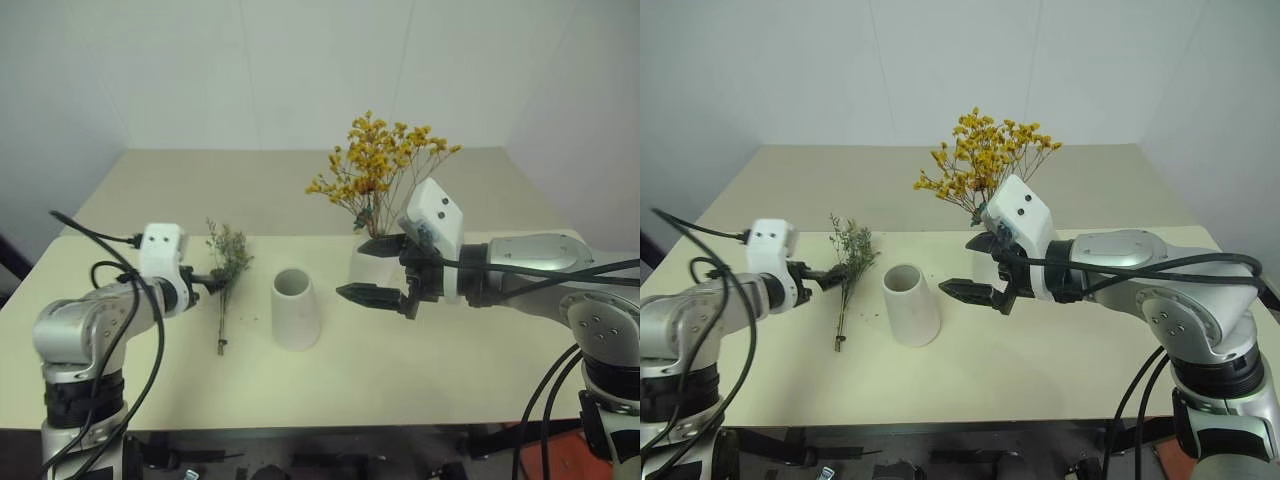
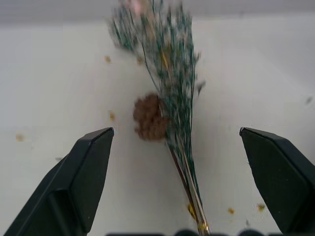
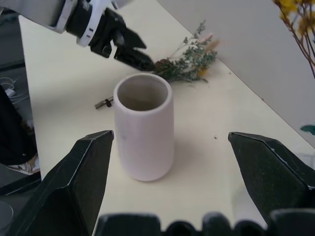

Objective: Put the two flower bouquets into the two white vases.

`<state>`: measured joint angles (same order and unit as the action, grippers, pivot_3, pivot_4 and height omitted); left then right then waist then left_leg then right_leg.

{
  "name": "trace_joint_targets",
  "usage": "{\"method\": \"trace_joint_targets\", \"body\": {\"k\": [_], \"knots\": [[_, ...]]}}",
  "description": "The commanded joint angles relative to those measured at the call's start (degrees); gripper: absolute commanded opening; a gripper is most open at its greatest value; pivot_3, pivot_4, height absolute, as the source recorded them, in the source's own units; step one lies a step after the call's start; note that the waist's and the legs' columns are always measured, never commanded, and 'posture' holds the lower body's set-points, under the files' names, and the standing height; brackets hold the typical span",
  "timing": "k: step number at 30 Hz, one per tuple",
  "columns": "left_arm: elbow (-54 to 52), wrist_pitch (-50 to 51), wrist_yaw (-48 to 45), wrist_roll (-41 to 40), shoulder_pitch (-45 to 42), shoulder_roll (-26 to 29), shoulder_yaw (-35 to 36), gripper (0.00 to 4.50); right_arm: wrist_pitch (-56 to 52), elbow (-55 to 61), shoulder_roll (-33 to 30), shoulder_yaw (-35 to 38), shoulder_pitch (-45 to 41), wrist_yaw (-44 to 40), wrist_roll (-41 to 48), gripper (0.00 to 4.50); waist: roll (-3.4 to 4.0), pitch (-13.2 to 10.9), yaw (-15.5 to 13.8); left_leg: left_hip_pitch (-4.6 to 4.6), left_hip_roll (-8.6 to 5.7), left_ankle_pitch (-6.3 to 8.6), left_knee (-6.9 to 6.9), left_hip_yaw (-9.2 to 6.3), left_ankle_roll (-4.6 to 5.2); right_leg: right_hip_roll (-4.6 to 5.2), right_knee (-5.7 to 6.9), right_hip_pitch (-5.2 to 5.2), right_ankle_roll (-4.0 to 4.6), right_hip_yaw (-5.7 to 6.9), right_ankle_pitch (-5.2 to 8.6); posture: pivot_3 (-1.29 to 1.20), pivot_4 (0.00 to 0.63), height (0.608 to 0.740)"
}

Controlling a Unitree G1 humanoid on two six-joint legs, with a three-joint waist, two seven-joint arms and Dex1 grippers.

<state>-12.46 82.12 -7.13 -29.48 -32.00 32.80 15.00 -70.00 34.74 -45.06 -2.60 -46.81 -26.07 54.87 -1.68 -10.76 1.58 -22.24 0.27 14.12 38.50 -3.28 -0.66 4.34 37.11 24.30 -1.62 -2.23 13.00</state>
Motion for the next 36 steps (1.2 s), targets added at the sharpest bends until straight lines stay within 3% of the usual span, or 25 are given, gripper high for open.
{"method": "trace_joint_targets", "body": {"k": [1, 8, 14, 18, 29, 36], "knots": [[0.4, 3.7, 0.9, 1.6, -4.2, -0.9, -1.0, 4.5, -1.5, 2.5, -1.0, 3.9, 0.5, 1.9, 0.6, 4.46, -0.01, 0.0, -0.3, -0.02, -0.01, 0.0, 0.0, -0.01, 0.0, 0.02, 0.0, 0.0, -0.01, 0.01, -0.01, 0.0, 0.15, 0.74], [8.2, 2.9, 2.4, 6.3, -7.6, -4.0, -3.4, 4.5, -2.6, 3.6, 0.0, 5.3, 1.6, 4.3, 1.2, 4.46, -0.01, 0.0, -0.4, 0.01, -0.05, 0.0, 0.0, 0.0, 0.0, 0.04, -0.01, -0.03, -0.04, 0.0, -0.03, 0.0, 0.15, 0.74], [8.9, 5.2, 1.3, 7.5, -7.7, -4.5, -4.9, 4.5, -2.9, 3.8, -0.4, 6.0, 1.8, 4.6, 0.9, 4.46, -0.01, 0.0, -0.5, -0.01, -0.08, 0.0, 0.0, 0.0, 0.0, 0.07, -0.01, -0.02, -0.04, -0.01, -0.03, 0.0, 0.15, 0.74], [9.1, 4.1, 1.3, 9.0, -8.0, -5.4, -5.8, 3.71, -2.9, 3.7, -0.4, 5.9, 2.0, 4.7, 0.6, 4.5, -0.01, 0.0, -0.6, -0.02, -0.09, 0.0, 0.0, 0.0, -0.01, 0.08, -0.02, -0.01, -0.05, -0.01, -0.04, 0.0, 0.15, 0.74], [10.5, 1.3, -0.9, 11.2, -9.0, -3.5, -6.4, 0.38, -1.9, 3.6, -1.7, 5.1, 2.4, 3.2, -0.5, 4.5, -0.01, 0.0, -0.6, -0.02, -0.09, 0.0, 0.0, 0.0, 0.0, 0.08, -0.02, -0.01, -0.05, -0.01, -0.04, 0.0, 0.15, 0.74], [10.7, -1.7, -3.3, 11.3, -9.6, -2.1, -5.1, 0.38, -1.6, 3.7, -1.8, 5.1, 2.5, 2.7, -1.2, 4.5, -0.01, 0.0, -0.6, -0.04, -0.09, 0.0, 0.0, 0.0, 0.0, 0.08, -0.03, 0.0, -0.05, -0.01, -0.04, 0.0, 0.15, 0.74]]}}
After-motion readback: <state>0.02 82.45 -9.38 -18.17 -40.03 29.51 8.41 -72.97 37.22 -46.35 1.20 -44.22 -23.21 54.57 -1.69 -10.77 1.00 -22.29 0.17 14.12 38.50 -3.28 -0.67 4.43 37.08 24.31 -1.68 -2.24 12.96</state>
